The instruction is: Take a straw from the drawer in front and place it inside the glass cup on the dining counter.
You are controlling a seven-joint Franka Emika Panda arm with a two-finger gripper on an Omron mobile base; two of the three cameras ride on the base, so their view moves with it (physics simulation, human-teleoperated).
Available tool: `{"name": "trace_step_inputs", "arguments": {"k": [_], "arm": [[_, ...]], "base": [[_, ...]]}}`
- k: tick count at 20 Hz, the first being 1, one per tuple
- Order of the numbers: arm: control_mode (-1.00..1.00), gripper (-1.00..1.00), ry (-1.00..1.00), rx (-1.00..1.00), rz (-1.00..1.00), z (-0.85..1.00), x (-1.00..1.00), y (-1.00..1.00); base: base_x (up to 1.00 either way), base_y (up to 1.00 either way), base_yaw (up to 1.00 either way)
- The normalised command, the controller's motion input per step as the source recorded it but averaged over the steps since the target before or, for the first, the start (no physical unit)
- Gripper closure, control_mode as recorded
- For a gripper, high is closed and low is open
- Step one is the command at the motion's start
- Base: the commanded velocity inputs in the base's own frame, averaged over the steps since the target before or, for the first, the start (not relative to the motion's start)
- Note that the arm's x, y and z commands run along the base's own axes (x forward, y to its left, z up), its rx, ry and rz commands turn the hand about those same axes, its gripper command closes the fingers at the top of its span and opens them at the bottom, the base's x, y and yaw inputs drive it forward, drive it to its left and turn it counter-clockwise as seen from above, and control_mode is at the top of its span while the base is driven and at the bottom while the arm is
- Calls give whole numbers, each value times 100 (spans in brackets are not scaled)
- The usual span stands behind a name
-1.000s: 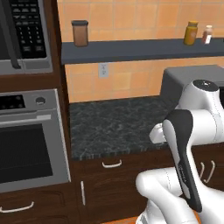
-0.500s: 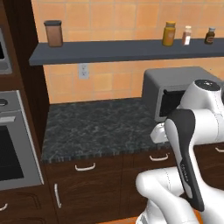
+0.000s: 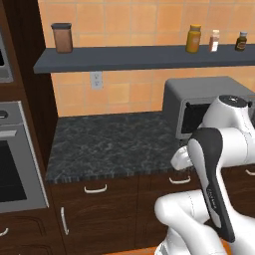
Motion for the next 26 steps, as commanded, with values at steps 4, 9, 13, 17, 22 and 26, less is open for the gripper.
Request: {"name": "trace_step_inputs", "arguments": {"k": [4, 9, 13, 17, 22, 26], "arm": [[-100, -100, 0, -20, 34, -48, 0, 71], [-100, -100, -3, -28, 24, -45, -3, 95], [-100, -100, -3, -26, 18, -45, 0, 93], [-100, -100, -10, -19, 23, -79, 11, 85], [-100, -100, -3, -20, 17, -88, 43, 61], [-100, -100, -1, -14, 8, -58, 65, 33]], "base": [[0, 0, 0], [0, 0, 0], [0, 0, 0], [0, 0, 0], [0, 0, 0], [0, 0, 0]]}}
